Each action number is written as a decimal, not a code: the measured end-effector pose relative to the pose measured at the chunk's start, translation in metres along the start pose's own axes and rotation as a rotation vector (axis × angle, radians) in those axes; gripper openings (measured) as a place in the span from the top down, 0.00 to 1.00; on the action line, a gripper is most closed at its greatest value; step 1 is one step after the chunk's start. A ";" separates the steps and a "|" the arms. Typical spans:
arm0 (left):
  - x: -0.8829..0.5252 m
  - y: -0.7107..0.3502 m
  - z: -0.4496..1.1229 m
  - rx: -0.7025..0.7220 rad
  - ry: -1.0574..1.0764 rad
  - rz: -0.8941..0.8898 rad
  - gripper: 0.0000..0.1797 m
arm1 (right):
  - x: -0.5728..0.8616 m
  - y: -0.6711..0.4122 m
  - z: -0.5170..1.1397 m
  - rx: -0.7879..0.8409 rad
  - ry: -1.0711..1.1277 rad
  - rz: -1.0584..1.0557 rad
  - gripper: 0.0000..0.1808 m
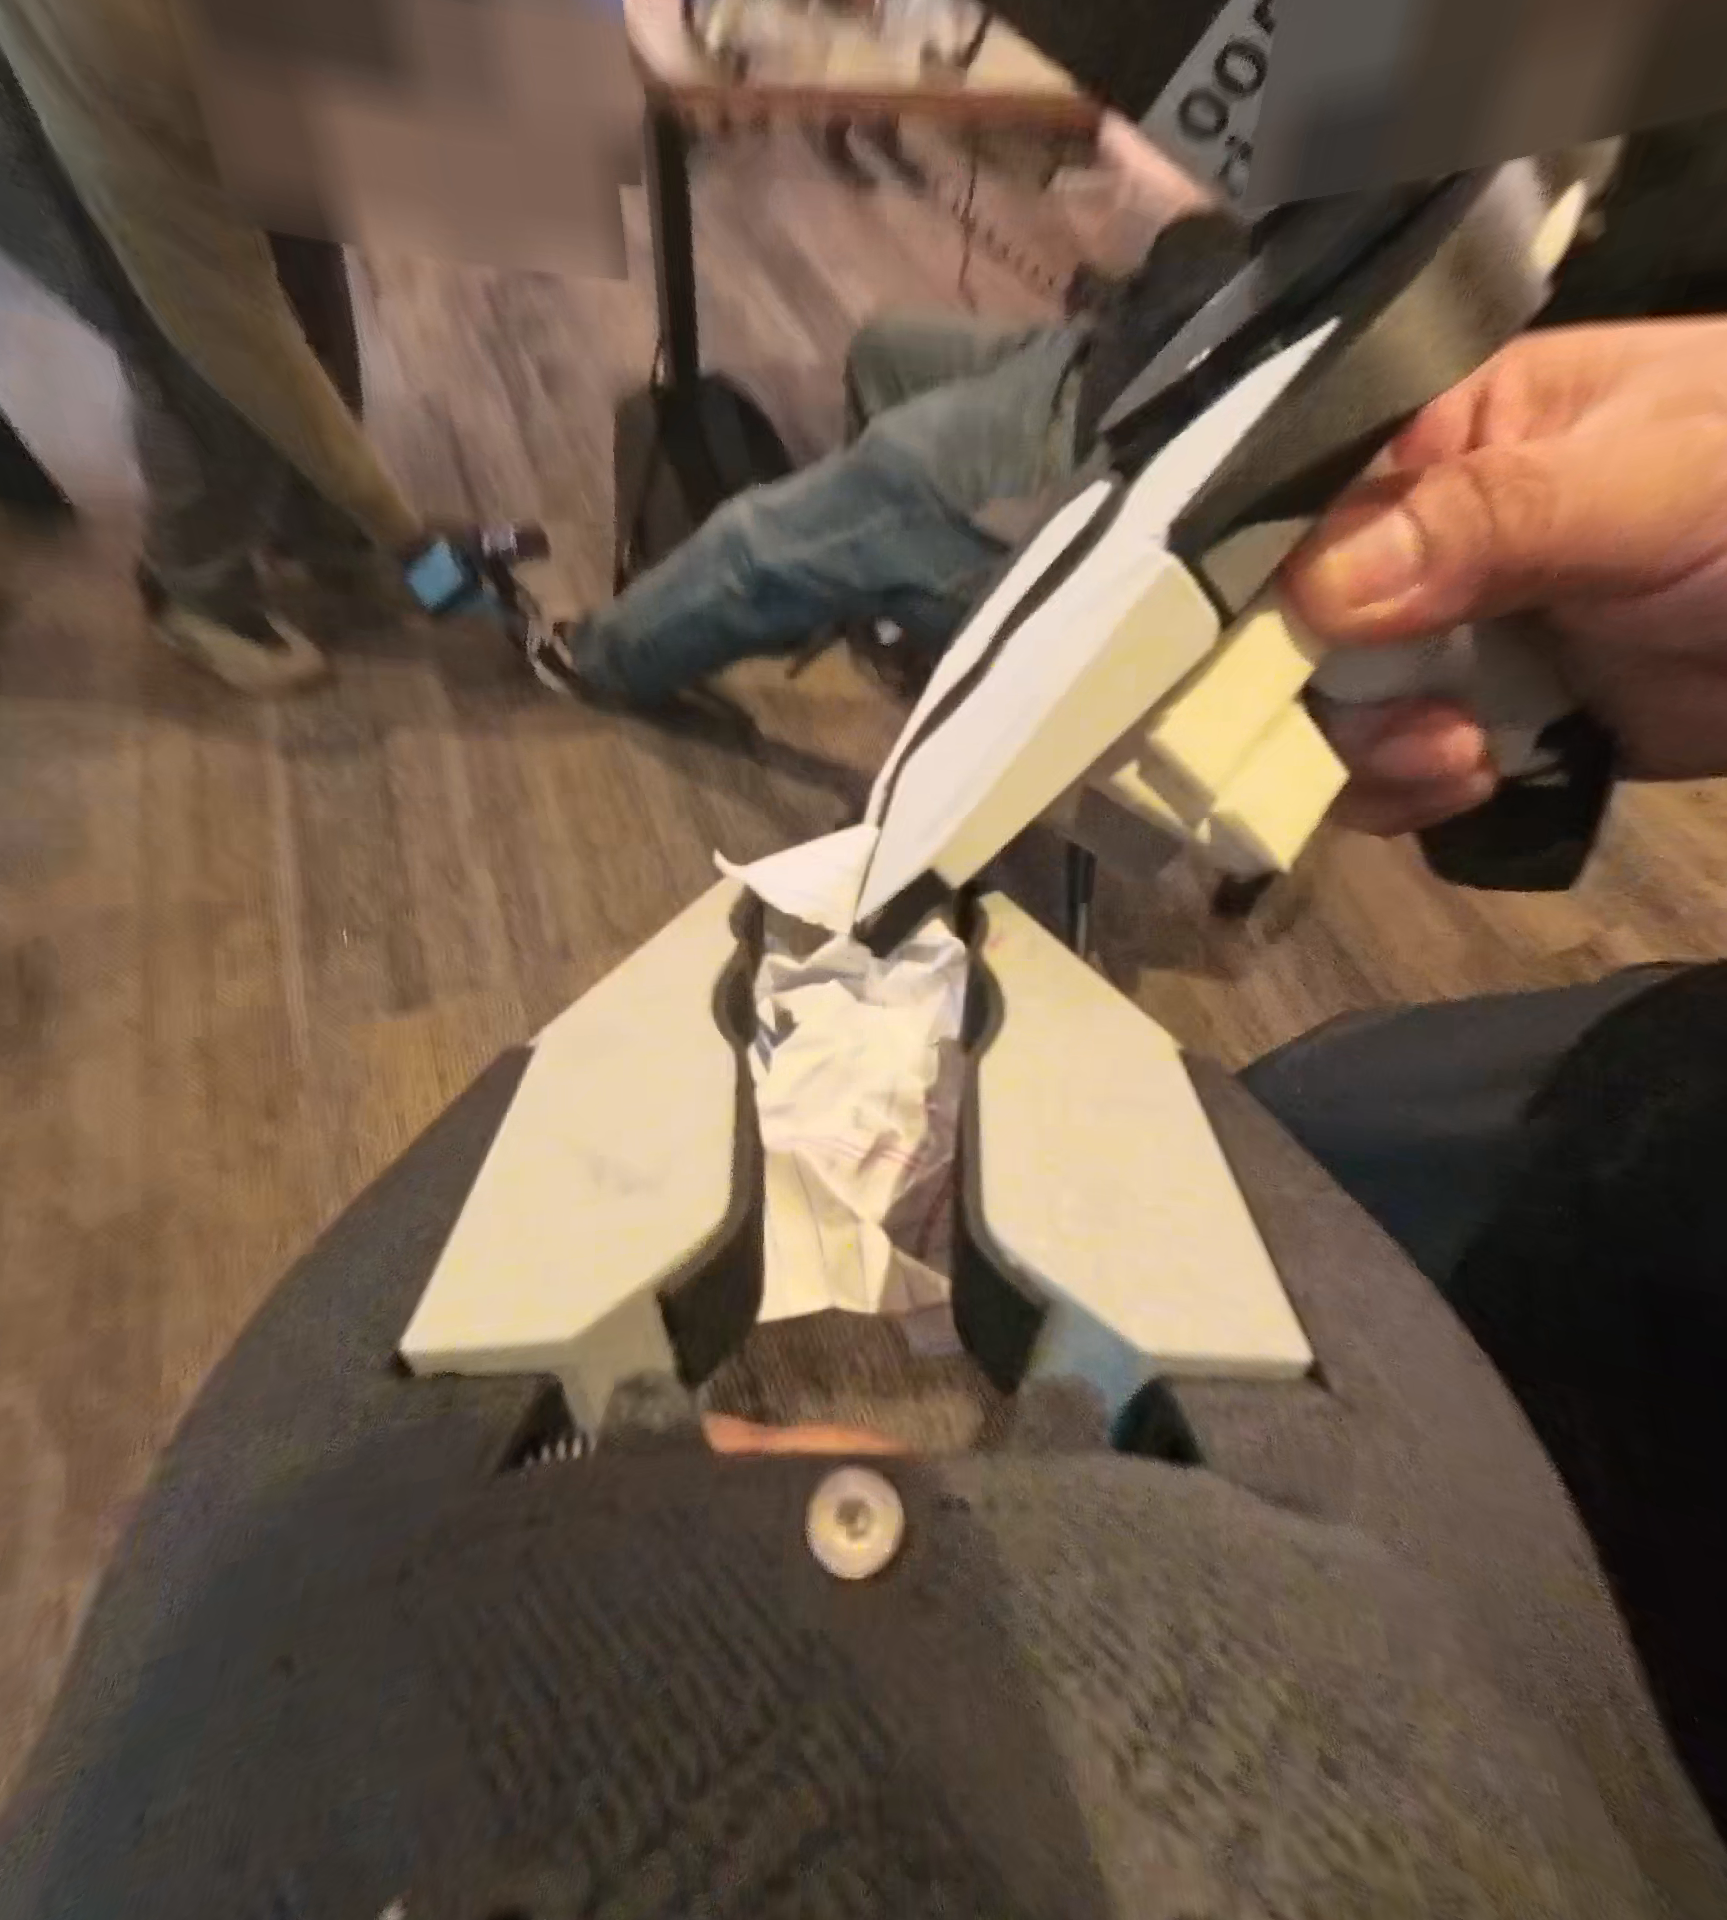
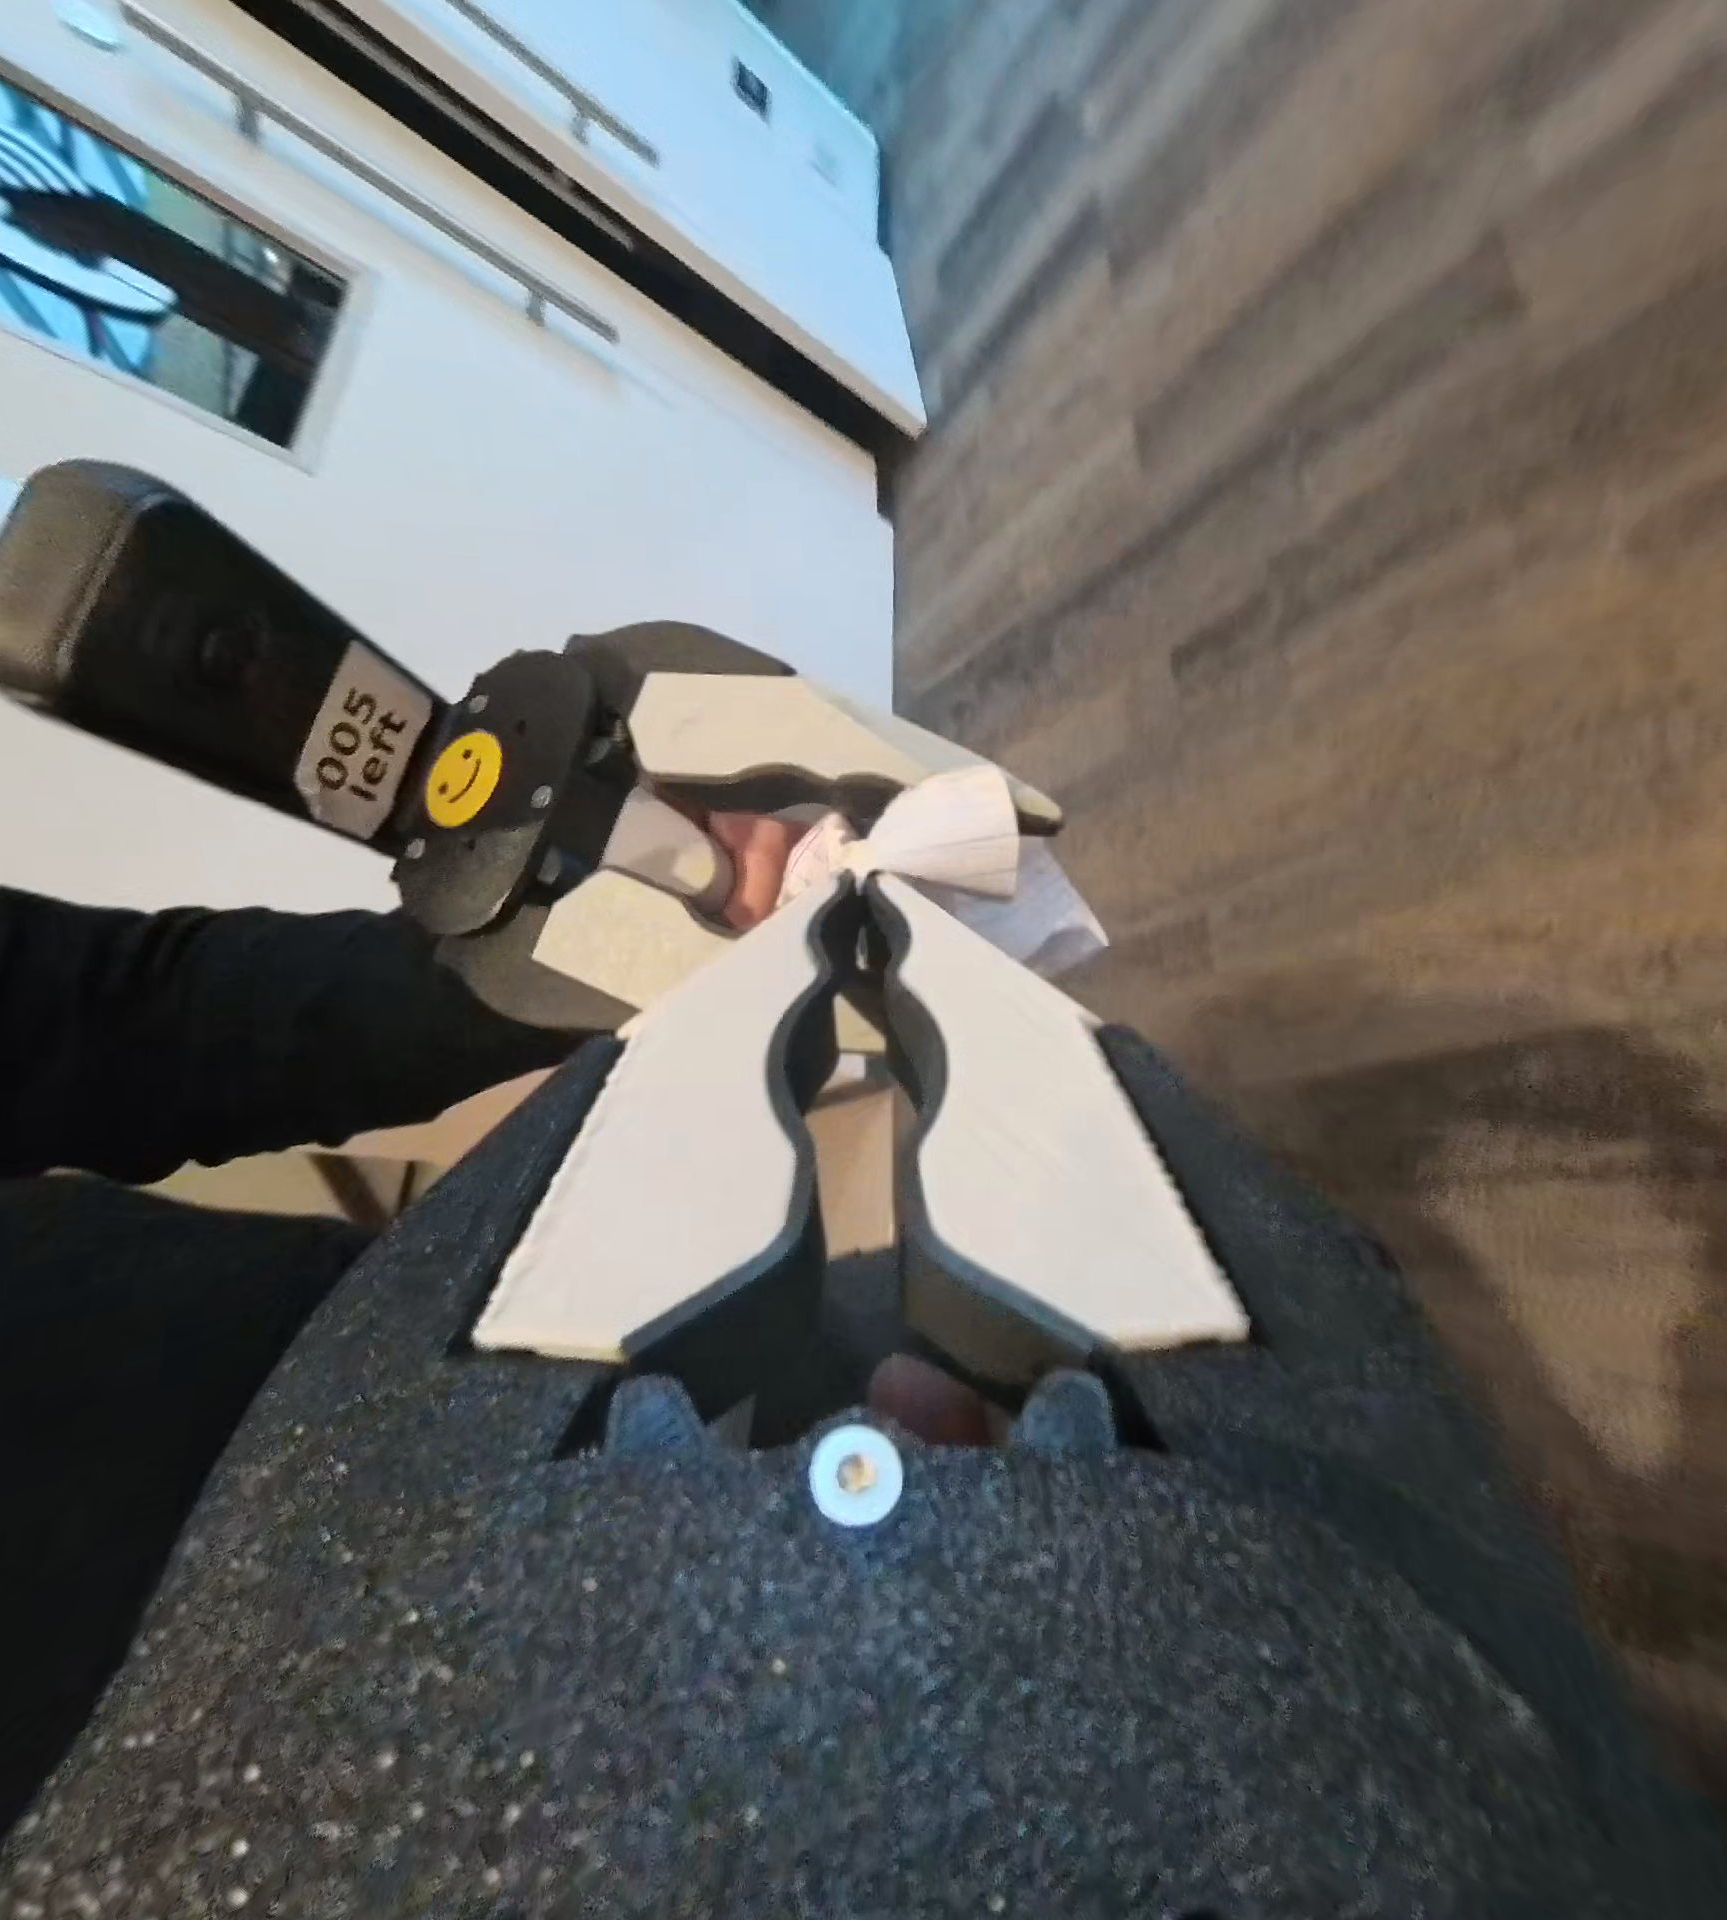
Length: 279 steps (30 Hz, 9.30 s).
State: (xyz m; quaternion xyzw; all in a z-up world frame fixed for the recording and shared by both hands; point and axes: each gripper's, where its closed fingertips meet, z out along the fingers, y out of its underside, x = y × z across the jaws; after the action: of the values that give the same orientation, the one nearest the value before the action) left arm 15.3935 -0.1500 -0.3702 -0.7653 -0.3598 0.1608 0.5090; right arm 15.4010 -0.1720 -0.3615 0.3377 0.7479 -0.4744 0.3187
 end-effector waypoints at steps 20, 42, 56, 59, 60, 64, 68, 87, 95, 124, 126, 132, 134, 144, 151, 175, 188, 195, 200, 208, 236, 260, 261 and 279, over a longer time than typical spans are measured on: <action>-0.059 -0.018 -0.029 -0.122 -0.065 -0.058 0.92 | -0.042 -0.081 0.008 0.048 -0.284 -0.136 0.92; -0.121 -0.044 0.042 -0.223 0.245 0.039 0.92 | 0.030 -0.168 -0.046 0.292 -0.003 -0.188 0.91; -0.126 -0.039 0.044 -0.239 0.470 0.194 0.92 | 0.021 -0.165 -0.034 0.550 0.158 -0.060 0.92; -0.120 -0.043 0.046 -0.229 0.466 0.211 0.92 | 0.020 -0.170 -0.041 0.563 0.154 -0.067 0.92; -0.118 -0.043 0.047 -0.228 0.467 0.211 0.92 | 0.019 -0.172 -0.043 0.563 0.152 -0.073 0.92; -0.111 -0.042 0.049 -0.233 0.465 0.212 0.92 | 0.018 -0.173 -0.046 0.535 0.148 -0.094 0.92; -0.108 -0.043 0.050 -0.234 0.452 0.212 0.92 | 0.021 -0.171 -0.045 0.509 0.135 -0.094 0.92; -0.119 -0.041 0.051 -0.240 0.429 0.185 0.92 | 0.023 -0.173 -0.035 0.474 0.109 -0.101 0.92; -0.125 -0.040 0.053 -0.232 0.436 0.184 0.92 | 0.023 -0.174 -0.032 0.474 0.121 -0.098 0.92; -0.169 -0.047 0.036 -0.194 0.395 0.143 0.92 | 0.044 -0.212 -0.019 0.440 0.249 -0.174 0.92; -0.172 -0.046 0.031 -0.186 0.392 0.131 0.92 | 0.052 -0.218 -0.025 0.455 0.310 -0.191 0.92; -0.190 -0.036 0.014 -0.184 0.389 0.131 0.92 | 0.084 -0.232 -0.062 0.493 0.674 -0.278 0.88; -0.198 -0.037 0.011 -0.178 0.386 0.130 0.92 | 0.098 -0.234 -0.088 0.526 0.824 -0.277 0.86; -0.253 -0.089 0.015 -0.063 0.332 0.171 0.92 | 0.107 -0.258 -0.115 0.659 1.062 -0.294 0.84; -0.267 -0.143 0.046 0.014 0.321 0.140 0.92 | 0.103 -0.278 -0.099 0.496 0.984 -0.400 1.00; -0.368 -0.180 0.178 -0.221 0.105 -0.033 0.92 | 0.296 -0.323 -0.017 0.149 0.375 -0.150 1.00; -0.443 -0.191 0.232 -0.183 0.398 0.012 0.92 | 0.341 -0.417 -0.040 0.273 0.615 -0.097 1.00; -0.520 -0.201 0.233 -0.190 0.592 0.121 0.92 | 0.339 -0.444 -0.028 0.468 0.796 0.108 1.00; -0.566 -0.215 0.246 -0.186 0.647 0.139 0.92 | 0.331 -0.468 -0.015 0.584 0.864 0.173 1.00; -0.583 -0.242 0.261 -0.141 0.716 0.158 0.92 | 0.347 -0.492 -0.015 0.607 0.928 0.202 1.00; -0.698 -0.389 0.532 -0.268 0.435 0.147 0.92 | 0.587 -0.731 -0.189 0.353 0.762 -0.172 1.00; -0.852 -0.476 0.762 -0.279 0.896 0.292 0.92 | 0.735 -0.890 -0.238 0.453 0.981 0.208 1.00; -0.860 -0.481 0.775 -0.290 0.893 0.290 0.92 | 0.741 -0.897 -0.238 0.432 0.998 0.216 1.00; -0.950 -0.619 1.061 -0.465 0.752 0.183 0.92 | 0.964 -1.058 -0.405 0.394 0.871 0.033 1.00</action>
State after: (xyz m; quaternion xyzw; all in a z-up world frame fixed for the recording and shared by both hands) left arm 13.8491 0.0128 -0.3868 -0.8931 -0.1073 -0.1692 0.4028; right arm 13.9353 0.0575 -0.4661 0.5710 0.7023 -0.4163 -0.0867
